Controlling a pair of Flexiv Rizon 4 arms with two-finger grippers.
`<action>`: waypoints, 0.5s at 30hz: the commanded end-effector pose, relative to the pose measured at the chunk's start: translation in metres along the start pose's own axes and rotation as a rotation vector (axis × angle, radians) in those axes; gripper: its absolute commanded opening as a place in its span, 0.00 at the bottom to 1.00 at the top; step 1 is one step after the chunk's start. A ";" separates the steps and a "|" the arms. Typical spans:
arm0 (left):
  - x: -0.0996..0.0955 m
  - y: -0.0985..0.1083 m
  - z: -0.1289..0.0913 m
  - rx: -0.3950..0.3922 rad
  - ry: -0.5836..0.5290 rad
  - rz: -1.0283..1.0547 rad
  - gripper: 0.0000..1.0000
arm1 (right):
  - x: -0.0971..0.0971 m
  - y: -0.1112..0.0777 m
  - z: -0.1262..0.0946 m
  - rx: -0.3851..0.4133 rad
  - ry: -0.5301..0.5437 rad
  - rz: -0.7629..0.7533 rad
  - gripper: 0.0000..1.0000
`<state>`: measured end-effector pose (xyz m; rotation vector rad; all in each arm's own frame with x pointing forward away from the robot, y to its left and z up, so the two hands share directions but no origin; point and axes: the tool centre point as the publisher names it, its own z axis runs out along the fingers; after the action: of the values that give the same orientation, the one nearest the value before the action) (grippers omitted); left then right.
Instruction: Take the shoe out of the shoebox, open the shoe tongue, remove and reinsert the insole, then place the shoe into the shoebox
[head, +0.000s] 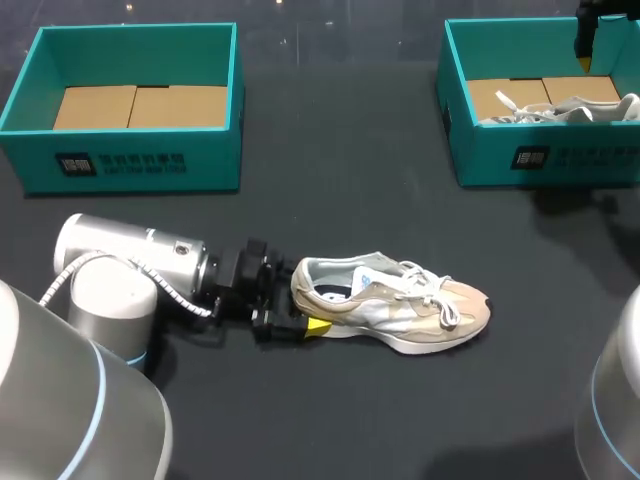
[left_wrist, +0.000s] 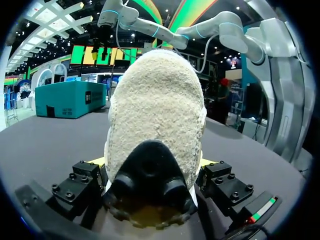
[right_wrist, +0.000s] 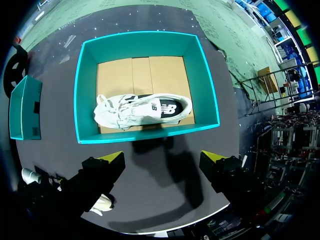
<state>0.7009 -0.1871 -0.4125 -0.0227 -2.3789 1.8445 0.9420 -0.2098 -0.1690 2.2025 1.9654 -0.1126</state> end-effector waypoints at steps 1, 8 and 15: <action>0.008 0.004 0.001 0.004 -0.028 -0.010 0.00 | 0.000 0.000 0.000 0.001 -0.001 0.000 1.00; 0.007 0.004 -0.001 0.004 -0.037 -0.014 0.00 | 0.000 0.000 0.000 0.001 -0.001 0.000 1.00; 0.007 0.004 -0.001 0.004 -0.037 -0.014 0.00 | 0.000 0.000 0.000 0.001 -0.001 0.000 1.00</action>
<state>0.6987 -0.1860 -0.4124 0.0252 -2.3913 1.8590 0.9420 -0.2099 -0.1690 2.2025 1.9654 -0.1126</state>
